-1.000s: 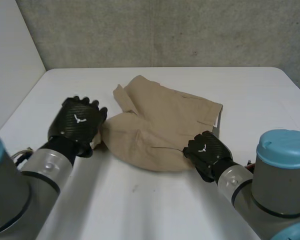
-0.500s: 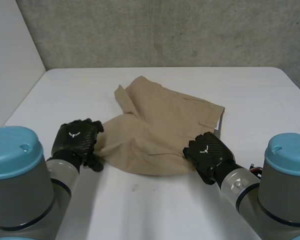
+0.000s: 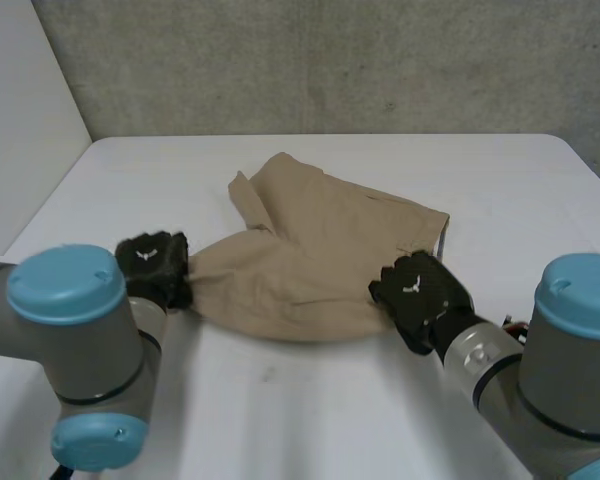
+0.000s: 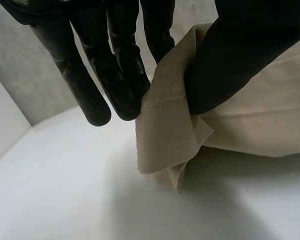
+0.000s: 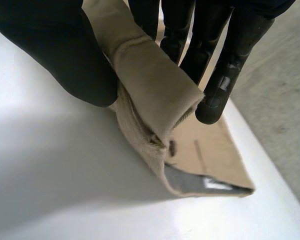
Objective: Fold the shorts.
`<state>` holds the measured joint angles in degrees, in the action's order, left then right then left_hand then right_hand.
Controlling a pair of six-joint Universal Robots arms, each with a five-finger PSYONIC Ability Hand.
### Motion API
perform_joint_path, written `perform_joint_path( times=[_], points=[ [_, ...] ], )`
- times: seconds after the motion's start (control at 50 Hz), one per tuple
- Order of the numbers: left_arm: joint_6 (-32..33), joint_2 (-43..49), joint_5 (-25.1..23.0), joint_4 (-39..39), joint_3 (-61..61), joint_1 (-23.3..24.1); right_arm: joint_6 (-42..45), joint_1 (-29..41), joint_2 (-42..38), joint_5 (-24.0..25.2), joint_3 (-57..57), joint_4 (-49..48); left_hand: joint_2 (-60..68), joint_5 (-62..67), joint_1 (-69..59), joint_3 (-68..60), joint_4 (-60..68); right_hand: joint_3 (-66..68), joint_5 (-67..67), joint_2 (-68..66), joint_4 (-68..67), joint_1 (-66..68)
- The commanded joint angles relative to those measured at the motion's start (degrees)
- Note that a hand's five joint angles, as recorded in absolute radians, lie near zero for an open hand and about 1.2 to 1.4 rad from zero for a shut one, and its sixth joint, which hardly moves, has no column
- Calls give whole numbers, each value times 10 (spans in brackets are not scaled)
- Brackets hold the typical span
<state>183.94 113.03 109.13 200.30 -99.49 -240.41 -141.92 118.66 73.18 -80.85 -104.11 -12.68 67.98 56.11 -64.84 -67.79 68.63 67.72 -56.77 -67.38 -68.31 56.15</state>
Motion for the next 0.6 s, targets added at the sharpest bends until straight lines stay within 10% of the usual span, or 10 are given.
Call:
perform_joint_path(
  times=[0.02,0.3,0.6],
  points=[
    [56,-137,-33,-55,5,-27,5,-23,78,-9,82,73,120,139,-152,-122,114,123,-132,-126,-117,239],
    [223,-395,-139,-217,32,-28,3,-55,131,-3,386,356,120,139,-152,-122,114,123,-132,-126,-117,239],
    [225,-180,-139,-208,56,-24,9,-48,-15,-7,385,386,120,139,-152,-122,114,123,-132,-126,-117,239]
  ],
)
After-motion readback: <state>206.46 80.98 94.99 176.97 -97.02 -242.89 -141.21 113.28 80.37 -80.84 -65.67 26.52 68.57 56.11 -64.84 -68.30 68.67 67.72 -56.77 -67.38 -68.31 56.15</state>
